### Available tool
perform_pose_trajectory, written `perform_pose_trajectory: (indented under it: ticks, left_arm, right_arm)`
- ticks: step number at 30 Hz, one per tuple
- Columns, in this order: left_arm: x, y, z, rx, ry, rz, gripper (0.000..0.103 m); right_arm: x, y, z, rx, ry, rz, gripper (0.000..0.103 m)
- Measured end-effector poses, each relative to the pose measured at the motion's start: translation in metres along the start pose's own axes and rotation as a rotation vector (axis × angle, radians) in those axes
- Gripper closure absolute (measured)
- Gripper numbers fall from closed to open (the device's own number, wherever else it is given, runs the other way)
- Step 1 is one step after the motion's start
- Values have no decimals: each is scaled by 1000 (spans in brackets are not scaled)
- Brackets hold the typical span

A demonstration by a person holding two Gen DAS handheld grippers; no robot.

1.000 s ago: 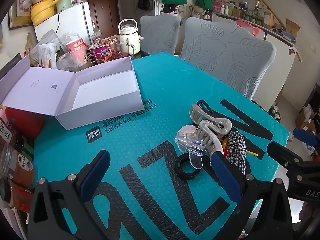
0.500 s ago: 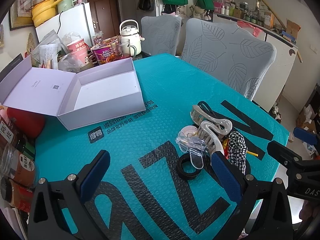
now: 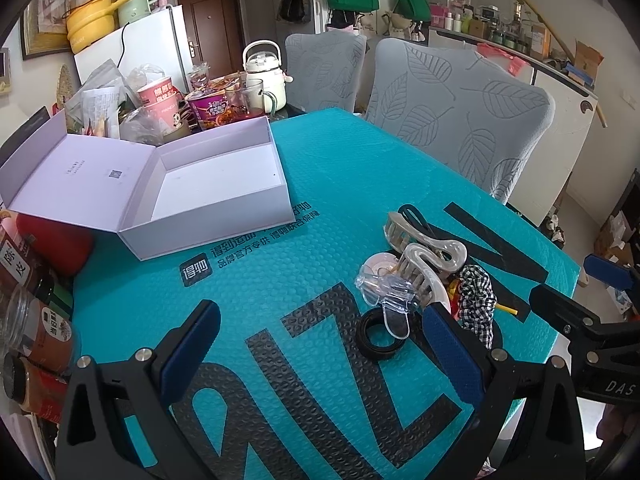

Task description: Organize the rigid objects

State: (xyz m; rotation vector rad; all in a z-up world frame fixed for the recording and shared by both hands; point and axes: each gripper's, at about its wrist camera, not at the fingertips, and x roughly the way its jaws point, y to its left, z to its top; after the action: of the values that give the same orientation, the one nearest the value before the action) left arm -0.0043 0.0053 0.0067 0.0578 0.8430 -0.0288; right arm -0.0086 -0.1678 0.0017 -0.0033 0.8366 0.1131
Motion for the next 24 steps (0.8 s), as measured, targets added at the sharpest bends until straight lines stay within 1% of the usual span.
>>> perform_pose_trajectory:
  ticks: [13, 24]
  left_arm:
    - [0, 4, -1, -9, 1, 2, 0]
    - [0, 9, -3, -26, 6, -8, 0]
  right_arm:
    - [3, 0, 0, 20, 4, 14, 0]
    - [2, 1, -2, 13, -4, 13, 0]
